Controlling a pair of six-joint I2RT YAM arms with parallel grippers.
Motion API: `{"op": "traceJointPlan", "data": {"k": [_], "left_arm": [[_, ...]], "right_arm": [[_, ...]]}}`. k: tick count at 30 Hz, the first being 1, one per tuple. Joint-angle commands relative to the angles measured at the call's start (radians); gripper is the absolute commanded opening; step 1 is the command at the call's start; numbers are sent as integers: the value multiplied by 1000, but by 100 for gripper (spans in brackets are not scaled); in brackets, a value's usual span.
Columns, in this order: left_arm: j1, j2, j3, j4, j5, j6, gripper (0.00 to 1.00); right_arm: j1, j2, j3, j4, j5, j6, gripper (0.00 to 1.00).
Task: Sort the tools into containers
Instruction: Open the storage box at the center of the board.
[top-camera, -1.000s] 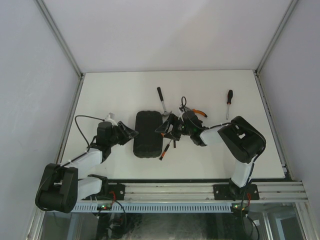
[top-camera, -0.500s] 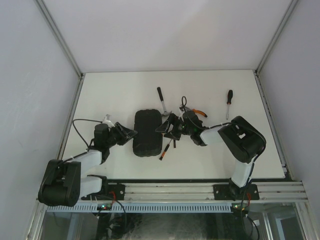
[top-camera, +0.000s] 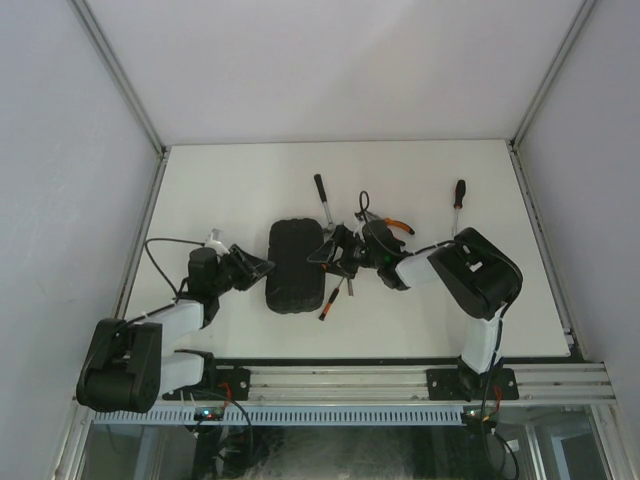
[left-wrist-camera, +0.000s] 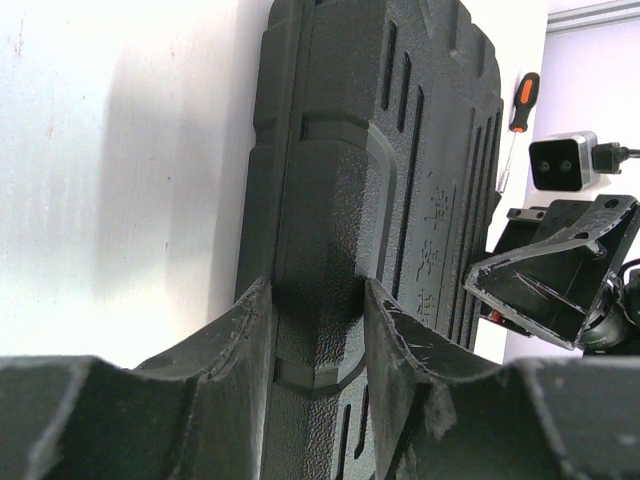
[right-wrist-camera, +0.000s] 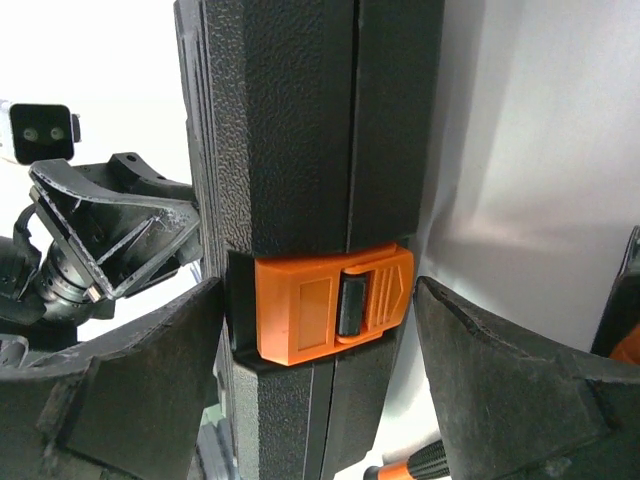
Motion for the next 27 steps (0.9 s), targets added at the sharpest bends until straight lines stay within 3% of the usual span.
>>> {"op": "traceJointPlan", "data": {"k": [1,12,22,27], "left_arm": [[9,39,-48,-155,-53,33,0],[10,77,-48,-109,-6,46,3],[10,52,-52,-96,24,48,23],[9,8,-53,-107,31,42,43]], "right_arm": [[-2,26,49,64,-29,5,76],[15,65,77,167,-111,42,75],[44,-27,103,71,-67,-17,62],[53,-110,104,-56,10,-104,54]]}}
